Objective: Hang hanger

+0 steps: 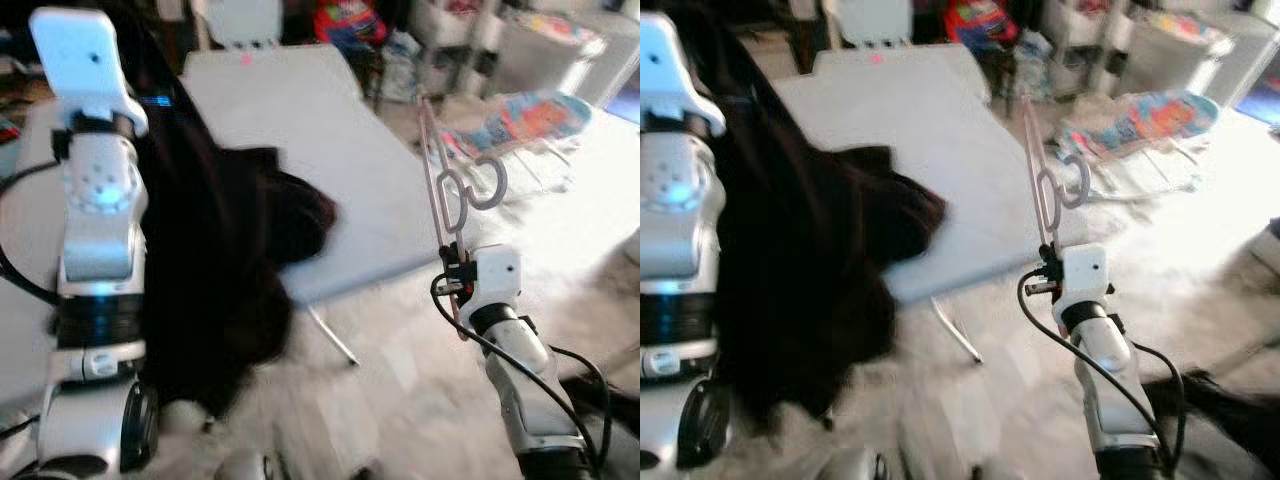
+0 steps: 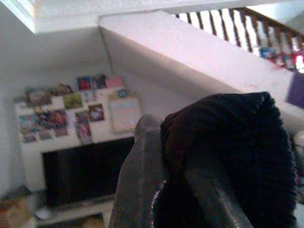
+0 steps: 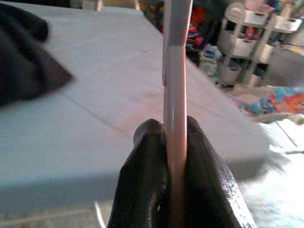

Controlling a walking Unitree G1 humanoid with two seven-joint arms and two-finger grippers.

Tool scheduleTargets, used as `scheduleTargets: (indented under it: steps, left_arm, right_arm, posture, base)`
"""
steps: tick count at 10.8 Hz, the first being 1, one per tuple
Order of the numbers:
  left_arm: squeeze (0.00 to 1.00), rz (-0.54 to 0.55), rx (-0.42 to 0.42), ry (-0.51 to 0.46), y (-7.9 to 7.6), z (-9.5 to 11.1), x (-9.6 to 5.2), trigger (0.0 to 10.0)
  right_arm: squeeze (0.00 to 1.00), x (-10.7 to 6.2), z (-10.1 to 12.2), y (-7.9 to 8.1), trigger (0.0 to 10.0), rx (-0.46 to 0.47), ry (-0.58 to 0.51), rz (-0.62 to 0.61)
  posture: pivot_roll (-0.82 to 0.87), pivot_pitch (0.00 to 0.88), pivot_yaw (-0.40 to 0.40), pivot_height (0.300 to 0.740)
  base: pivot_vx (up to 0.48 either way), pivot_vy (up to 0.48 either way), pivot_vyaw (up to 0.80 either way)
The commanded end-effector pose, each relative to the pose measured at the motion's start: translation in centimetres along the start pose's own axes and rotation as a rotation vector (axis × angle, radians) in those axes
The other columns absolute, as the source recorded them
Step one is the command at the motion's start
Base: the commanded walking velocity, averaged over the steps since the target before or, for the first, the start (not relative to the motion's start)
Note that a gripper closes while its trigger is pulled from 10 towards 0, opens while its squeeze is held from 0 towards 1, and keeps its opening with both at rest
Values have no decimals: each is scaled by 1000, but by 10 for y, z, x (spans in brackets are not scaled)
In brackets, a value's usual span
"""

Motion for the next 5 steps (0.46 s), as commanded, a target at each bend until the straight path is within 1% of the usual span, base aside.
scheduleTargets:
  steps: [1, 3, 4, 5]
  left_arm:
    - [0, 18, 50, -47, 15, 5, 11, 10000]
    - [0, 65, 179, -131, 30, 16, 32, 10000]
    - [0, 55, 235, -153, 34, 17, 39, 10000]
    - [0, 39, 243, -144, 34, 13, 40, 10000]
  right_arm:
    - [0, 2, 6, 7, 10000, -6, -26, 25]
    - [0, 3, 6, 7, 10000, -6, -27, 30]
    - [0, 3, 6, 7, 10000, -6, -28, 30]
    - [0, 3, 6, 7, 10000, -6, -27, 29]
  posture:
    - [-51, 51, -11, 740]
    - [-51, 52, -13, 740]
    - [-54, 50, -13, 740]
    - [-54, 50, -13, 740]
  base:
    - [337, 341, 0]
    - [0, 0, 0]
    - [0, 0, 0]
    - [0, 0, 0]
Point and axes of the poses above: a point about 5 cm out from each wrist's last joint towards the gripper, its own x axis pointing out of the wrist towards the gripper, its own z axis along the axis of the wrist's last joint, y = z × x, the point moved 2 cm from there along x, pointing out of the wrist towards the gripper, and after that the axes turned 1 degree about x, right-handed, at the moved point
